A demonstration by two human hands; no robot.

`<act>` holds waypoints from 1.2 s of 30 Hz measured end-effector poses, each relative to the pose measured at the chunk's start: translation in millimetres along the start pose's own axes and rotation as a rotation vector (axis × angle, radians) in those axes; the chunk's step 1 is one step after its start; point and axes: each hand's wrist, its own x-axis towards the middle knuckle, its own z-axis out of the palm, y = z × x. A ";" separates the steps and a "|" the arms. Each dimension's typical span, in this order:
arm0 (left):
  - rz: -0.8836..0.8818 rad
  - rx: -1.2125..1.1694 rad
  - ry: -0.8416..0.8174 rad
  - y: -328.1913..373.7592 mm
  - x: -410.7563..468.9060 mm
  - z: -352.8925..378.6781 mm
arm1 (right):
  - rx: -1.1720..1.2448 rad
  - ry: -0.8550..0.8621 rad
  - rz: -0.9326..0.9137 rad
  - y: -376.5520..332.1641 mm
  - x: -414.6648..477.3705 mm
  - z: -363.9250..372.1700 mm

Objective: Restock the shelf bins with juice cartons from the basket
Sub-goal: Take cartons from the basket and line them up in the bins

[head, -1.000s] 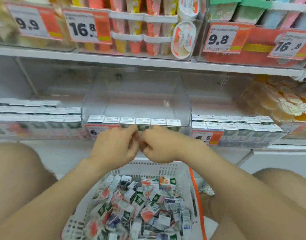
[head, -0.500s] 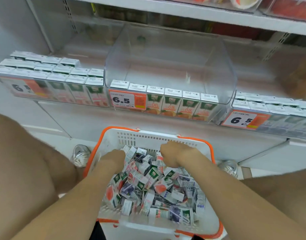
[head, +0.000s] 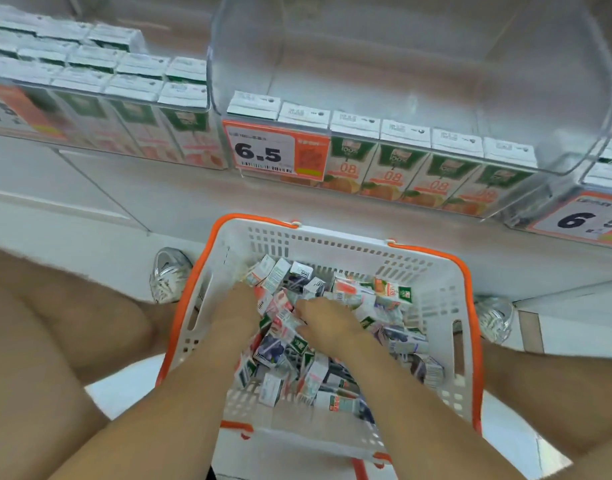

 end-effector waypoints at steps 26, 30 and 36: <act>0.552 -0.426 0.107 -26.5 -106.8 -176.3 | 0.855 0.413 -0.011 -32.5 -107.1 -156.8; 0.674 -0.449 0.120 -32.1 -139.2 -211.6 | 0.910 0.563 -0.090 -60.5 -129.1 -180.7; 0.733 -0.493 0.364 -63.9 -175.5 -269.5 | 0.928 0.877 -0.201 -113.1 -150.2 -215.6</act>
